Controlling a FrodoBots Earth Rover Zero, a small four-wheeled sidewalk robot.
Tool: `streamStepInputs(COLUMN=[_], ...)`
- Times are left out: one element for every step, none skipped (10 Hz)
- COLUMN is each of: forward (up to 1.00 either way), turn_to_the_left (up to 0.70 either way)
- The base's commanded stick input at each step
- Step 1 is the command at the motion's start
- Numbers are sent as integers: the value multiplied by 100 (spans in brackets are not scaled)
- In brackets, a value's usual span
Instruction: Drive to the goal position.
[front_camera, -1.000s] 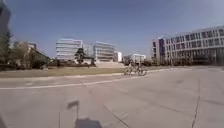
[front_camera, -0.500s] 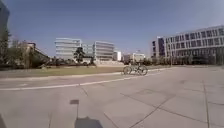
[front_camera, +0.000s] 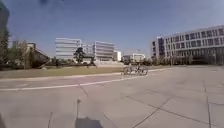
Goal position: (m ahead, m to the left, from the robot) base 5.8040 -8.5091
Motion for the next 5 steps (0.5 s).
streamStepInputs(forward=[6, 7, 6, 7, 6], turn_to_the_left=[0, 0, 0, 0, 0])
